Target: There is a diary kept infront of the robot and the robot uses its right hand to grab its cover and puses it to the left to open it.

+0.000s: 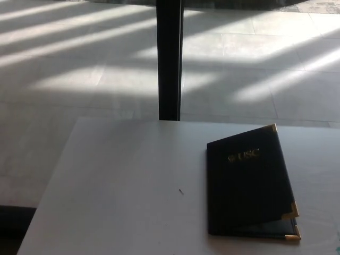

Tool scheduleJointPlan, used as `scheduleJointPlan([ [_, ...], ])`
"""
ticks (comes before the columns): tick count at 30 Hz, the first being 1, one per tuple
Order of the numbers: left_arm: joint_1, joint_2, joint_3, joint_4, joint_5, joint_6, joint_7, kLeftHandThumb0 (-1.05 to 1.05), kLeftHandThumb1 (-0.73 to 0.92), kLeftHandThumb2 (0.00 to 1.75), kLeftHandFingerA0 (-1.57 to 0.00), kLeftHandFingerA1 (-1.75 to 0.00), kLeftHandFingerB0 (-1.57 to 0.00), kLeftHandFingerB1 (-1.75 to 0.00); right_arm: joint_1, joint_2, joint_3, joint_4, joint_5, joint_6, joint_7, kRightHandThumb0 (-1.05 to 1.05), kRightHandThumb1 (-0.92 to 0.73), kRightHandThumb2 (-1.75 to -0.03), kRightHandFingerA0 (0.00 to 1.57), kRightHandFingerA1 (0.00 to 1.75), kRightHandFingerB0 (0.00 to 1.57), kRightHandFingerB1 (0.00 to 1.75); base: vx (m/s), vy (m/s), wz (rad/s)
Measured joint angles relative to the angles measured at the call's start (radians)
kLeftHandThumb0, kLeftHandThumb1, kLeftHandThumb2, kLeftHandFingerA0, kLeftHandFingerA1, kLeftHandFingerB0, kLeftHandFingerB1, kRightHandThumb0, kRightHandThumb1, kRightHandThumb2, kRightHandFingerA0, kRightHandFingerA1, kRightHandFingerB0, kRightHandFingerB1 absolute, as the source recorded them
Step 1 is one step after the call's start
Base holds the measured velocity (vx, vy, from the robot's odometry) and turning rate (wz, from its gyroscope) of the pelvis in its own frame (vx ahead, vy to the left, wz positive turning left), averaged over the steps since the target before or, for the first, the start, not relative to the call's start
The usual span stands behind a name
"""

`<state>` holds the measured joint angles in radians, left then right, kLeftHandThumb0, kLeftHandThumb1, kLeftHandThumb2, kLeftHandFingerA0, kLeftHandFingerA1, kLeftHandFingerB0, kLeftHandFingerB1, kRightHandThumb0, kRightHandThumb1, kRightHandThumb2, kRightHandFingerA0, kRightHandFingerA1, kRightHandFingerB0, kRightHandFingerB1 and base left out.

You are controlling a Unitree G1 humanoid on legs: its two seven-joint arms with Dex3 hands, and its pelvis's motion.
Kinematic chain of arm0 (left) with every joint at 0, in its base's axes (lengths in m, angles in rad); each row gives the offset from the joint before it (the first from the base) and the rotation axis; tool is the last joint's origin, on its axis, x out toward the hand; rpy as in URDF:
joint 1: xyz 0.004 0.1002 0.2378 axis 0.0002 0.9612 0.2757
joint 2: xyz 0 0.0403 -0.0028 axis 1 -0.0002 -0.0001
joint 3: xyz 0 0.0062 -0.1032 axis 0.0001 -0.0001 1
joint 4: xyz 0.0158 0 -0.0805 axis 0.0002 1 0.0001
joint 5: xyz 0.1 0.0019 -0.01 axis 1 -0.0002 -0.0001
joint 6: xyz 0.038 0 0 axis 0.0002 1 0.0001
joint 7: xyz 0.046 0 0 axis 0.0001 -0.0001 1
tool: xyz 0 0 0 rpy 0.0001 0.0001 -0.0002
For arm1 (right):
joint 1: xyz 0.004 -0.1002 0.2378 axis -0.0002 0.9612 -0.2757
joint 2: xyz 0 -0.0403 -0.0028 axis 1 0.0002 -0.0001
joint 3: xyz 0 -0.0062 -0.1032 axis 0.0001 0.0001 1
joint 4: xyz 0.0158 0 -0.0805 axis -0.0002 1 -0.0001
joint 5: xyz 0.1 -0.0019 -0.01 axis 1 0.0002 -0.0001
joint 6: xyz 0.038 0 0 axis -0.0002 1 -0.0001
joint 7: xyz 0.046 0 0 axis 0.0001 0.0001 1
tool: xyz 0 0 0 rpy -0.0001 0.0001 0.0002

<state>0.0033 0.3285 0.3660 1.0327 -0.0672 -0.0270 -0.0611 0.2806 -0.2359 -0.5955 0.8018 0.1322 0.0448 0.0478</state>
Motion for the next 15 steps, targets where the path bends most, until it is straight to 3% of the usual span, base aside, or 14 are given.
scheduleJointPlan([
  [3,-0.022,0.012,0.055,0.012,-0.023,0.000,-0.002,-1.05,0.92,1.15,-0.20,-1.63,-0.15,-1.38,-0.006,-0.007,-0.092,-0.003,0.041,0.000,-0.001,-0.77,-0.92,-0.93,0.00,0.83,0.00,0.49,0.00,0.000,0.00],
  [4,-0.029,0.017,0.073,0.017,-0.031,0.000,-0.002,-1.05,0.92,1.15,-0.18,-1.64,-0.14,-1.38,-0.010,-0.012,-0.125,-0.003,0.056,0.000,-0.001,-0.79,-0.92,-0.83,0.31,1.33,0.00,0.64,0.00,0.000,0.00],
  [5,-0.035,0.021,0.087,0.021,-0.036,0.000,-0.003,-1.05,0.92,1.14,-0.23,-1.64,-0.16,-1.37,-0.013,-0.017,-0.154,-0.002,0.070,0.000,-0.001,-0.82,-0.92,-0.77,0.40,1.75,0.00,1.19,0.00,0.000,0.00],
  [6,-0.041,0.024,0.102,0.027,-0.040,0.000,-0.004,-0.93,0.63,1.50,-0.22,-1.07,0.00,-0.89,-0.018,-0.025,-0.185,0.002,0.083,0.000,-0.001,-0.57,-0.83,-1.33,0.35,0.93,0.00,0.68,0.00,0.000,0.00],
  [7,-0.048,0.026,0.119,0.033,-0.045,0.000,-0.004,-0.92,0.61,1.49,-0.19,-1.05,0.00,-0.89,-0.023,-0.038,-0.219,0.009,0.097,0.000,-0.001,-0.54,-0.78,-1.29,0.17,0.80,0.00,0.66,0.00,0.000,0.00],
  [8,-0.052,0.029,0.133,0.038,-0.051,0.000,-0.005,-1.01,0.67,1.55,-0.18,-1.10,0.00,-0.93,-0.028,-0.052,-0.249,0.016,0.110,0.000,-0.002,-0.80,-0.92,-0.81,0.17,1.75,0.12,1.67,0.00,0.000,0.00],
  [9,-0.056,0.031,0.148,0.043,-0.058,0.000,-0.005,-1.01,0.67,1.55,-0.18,-1.10,0.00,-0.93,-0.034,-0.069,-0.282,0.022,0.125,0.000,-0.003,-0.80,-0.92,-0.81,0.17,1.75,0.12,1.67,0.00,0.000,0.00],
  [10,-0.059,0.032,0.159,0.046,-0.062,0.000,-0.005,-1.05,0.92,1.18,-0.23,-1.65,-0.16,-1.40,-0.038,-0.082,-0.305,0.027,0.134,0.000,-0.003,-0.83,-0.92,-0.73,0.18,1.44,0.00,1.16,0.00,0.000,0.00],
  [11,-0.065,0.032,0.174,0.051,-0.068,0.000,-0.005,-1.01,0.67,1.55,-0.28,-1.15,0.00,-0.93,-0.046,-0.101,-0.341,0.033,0.150,0.000,-0.004,-0.88,-0.82,-1.10,0.20,0.94,0.00,0.69,0.00,0.000,0.00],
  [13,-0.075,0.034,0.204,0.063,-0.077,0.000,-0.005,-0.93,0.64,1.50,-0.24,-1.09,0.00,-0.89,-0.060,-0.136,-0.403,0.037,0.175,0.000,-0.005,-0.88,-0.83,-1.11,0.28,0.97,0.05,0.71,0.00,0.000,0.00],
  [14,-0.079,0.035,0.216,0.069,-0.081,0.000,-0.005,-0.96,0.67,1.52,-0.16,-1.05,0.00,-0.90,-0.066,-0.151,-0.429,0.037,0.186,0.001,-0.005,-0.46,-0.73,-1.26,0.21,0.77,0.00,0.61,0.00,0.000,0.00],
  [15,-0.084,0.035,0.233,0.076,-0.088,0.000,-0.005,-0.91,0.65,1.50,-0.17,-1.03,0.00,-0.88,-0.076,-0.170,-0.463,0.035,0.199,0.001,-0.008,-0.45,-0.74,-1.26,0.19,0.76,0.00,0.61,0.00,0.000,0.00],
])
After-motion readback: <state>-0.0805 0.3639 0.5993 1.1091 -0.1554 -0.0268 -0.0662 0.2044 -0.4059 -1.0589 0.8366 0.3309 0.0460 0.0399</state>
